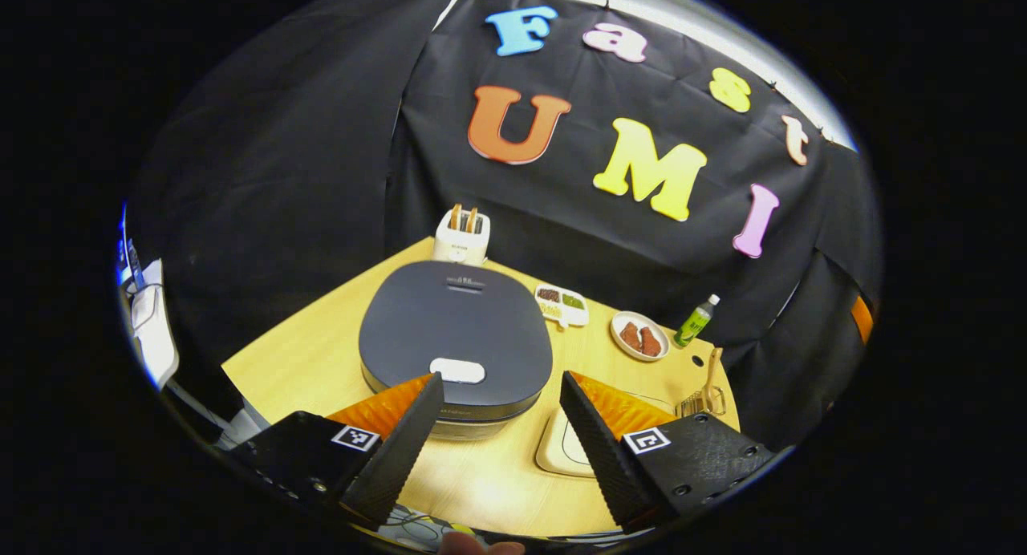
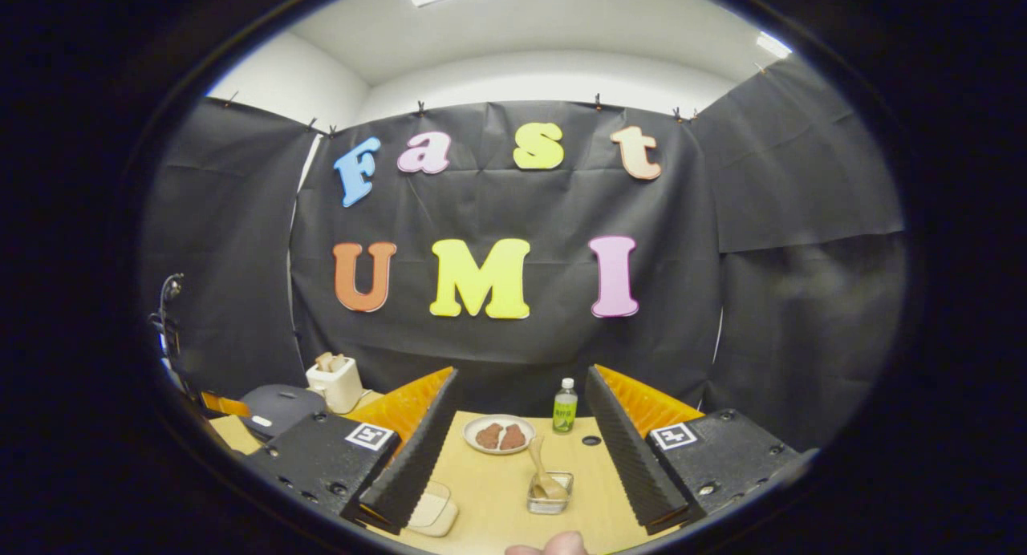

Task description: Close the left gripper, press the button to open the rice cooker; take a wooden spoon from the chopstick holder with the right hand, scoop a spoonful of rice and pour it into the rice cooker, then put the wooden spoon back into the chopstick holder.

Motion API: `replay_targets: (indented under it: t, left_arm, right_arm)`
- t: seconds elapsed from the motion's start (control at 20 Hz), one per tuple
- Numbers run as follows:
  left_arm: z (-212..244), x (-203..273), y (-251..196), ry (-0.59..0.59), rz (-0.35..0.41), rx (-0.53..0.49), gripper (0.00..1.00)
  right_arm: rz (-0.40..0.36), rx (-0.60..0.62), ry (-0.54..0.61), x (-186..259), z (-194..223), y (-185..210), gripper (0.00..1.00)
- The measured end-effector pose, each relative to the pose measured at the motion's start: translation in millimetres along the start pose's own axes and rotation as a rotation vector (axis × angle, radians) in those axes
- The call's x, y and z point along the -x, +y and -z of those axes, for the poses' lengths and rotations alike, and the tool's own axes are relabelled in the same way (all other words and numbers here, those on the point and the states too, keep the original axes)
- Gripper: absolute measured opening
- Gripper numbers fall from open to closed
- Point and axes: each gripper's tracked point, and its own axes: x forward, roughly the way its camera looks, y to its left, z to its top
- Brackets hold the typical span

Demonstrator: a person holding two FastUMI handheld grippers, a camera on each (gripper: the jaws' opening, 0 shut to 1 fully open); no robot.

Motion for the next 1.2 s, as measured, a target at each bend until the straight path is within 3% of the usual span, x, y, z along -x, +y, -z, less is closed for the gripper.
replay_targets:
  t: [0.05, 0.25, 0.3, 0.4, 0.45, 0.55, 0.7, 0.75, 0.85, 0.9, 1.15, 1.2]
  left_arm:
    - [-6, 18, -3, -0.03, 0.019, -0.015, 0.95]
    - [-29, 86, -9, -0.163, 0.088, -0.107, 0.95]
    - [-32, 101, -11, -0.194, 0.104, -0.133, 0.95]
    - [-37, 130, -18, -0.25, 0.144, -0.171, 0.95]
    - [-37, 144, -22, -0.271, 0.164, -0.181, 0.95]
    - [-37, 167, -24, -0.306, 0.193, -0.192, 0.95]
    - [-38, 189, -25, -0.35, 0.214, -0.179, 0.95]
    - [-38, 191, -23, -0.356, 0.209, -0.159, 0.94]
    - [-34, 200, -27, -0.358, 0.233, -0.135, 0.94]
    - [-36, 204, -27, -0.368, 0.241, -0.137, 0.94]
    - [-43, 214, -28, -0.387, 0.259, -0.153, 0.94]
    - [-46, 216, -27, -0.39, 0.26, -0.156, 0.94]
  right_arm:
    - [0.006, -0.005, -0.002, 12, -4, 8, 0.94]
    - [-0.001, -0.019, -0.006, 63, -15, 44, 1.0]
    - [-0.005, -0.019, -0.013, 75, -17, 53, 0.94]
    - [-0.007, -0.018, -0.019, 100, -18, 69, 0.94]
    - [-0.011, -0.021, -0.017, 111, -17, 78, 1.0]
    - [-0.027, -0.019, -0.015, 133, -16, 96, 1.0]
    - [-0.037, -0.019, -0.024, 156, -19, 116, 1.0]
    - [-0.044, -0.019, -0.019, 162, -19, 122, 0.94]
    - [-0.05, -0.015, -0.024, 172, -21, 128, 0.94]
    - [-0.047, -0.01, -0.028, 175, -23, 129, 1.0]
    - [-0.059, -0.002, -0.034, 186, -24, 145, 1.0]
    - [-0.063, -0.001, -0.032, 187, -21, 148, 0.94]
